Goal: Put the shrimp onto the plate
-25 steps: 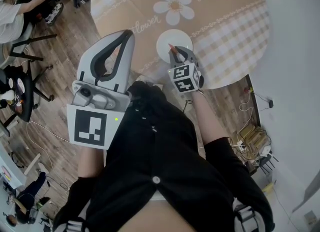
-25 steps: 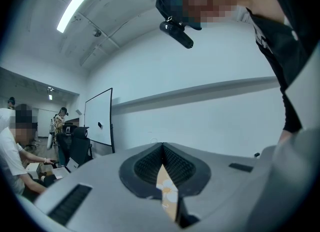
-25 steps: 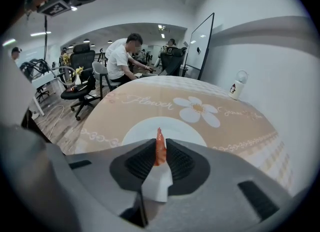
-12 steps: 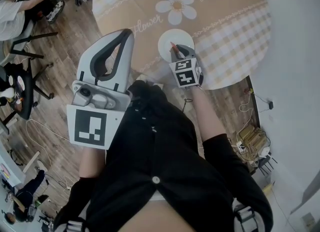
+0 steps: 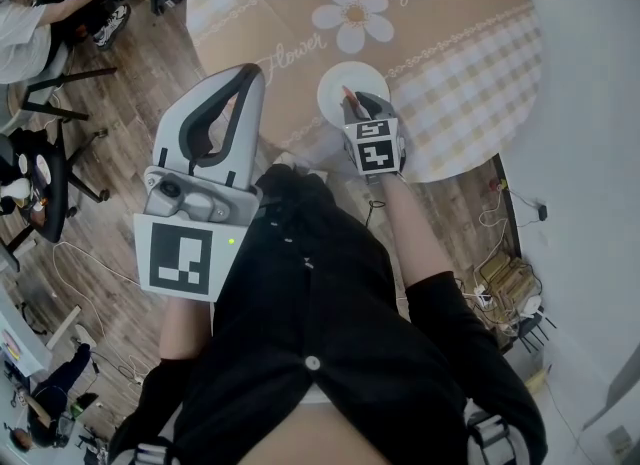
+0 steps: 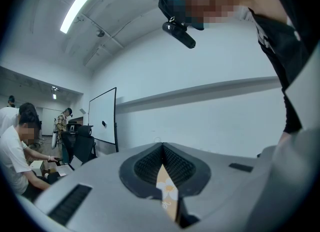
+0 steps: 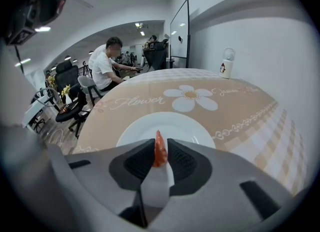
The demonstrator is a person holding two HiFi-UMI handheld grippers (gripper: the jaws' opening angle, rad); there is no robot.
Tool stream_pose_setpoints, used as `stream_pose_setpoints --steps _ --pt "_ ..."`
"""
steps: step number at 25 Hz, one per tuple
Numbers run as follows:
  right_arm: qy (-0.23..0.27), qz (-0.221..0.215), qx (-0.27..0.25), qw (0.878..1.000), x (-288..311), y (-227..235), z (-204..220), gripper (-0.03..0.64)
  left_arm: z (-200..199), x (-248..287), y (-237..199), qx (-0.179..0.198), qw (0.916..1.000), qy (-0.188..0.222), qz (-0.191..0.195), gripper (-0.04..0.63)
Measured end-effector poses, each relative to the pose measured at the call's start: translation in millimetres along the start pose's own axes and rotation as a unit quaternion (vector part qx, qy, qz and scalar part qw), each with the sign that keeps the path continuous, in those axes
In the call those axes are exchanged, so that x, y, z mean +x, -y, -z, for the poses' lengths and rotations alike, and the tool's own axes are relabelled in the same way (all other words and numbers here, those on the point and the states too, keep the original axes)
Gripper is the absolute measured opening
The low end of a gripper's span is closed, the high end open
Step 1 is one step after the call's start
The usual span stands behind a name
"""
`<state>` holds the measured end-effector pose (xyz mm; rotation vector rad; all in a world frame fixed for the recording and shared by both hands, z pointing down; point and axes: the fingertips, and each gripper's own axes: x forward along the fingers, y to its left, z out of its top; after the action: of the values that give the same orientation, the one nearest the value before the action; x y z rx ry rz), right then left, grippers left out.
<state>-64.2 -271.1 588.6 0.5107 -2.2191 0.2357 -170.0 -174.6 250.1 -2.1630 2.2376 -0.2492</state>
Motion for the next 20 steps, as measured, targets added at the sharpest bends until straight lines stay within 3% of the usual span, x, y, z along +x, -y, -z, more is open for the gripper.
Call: stream_pose_setpoints --steps 20 --pt "0.104 0.064 0.024 0.992 -49.6 18.9 -35.6 0.005 2.3 4.3 13.6 0.004 0.9992 0.003 0.039 0.003"
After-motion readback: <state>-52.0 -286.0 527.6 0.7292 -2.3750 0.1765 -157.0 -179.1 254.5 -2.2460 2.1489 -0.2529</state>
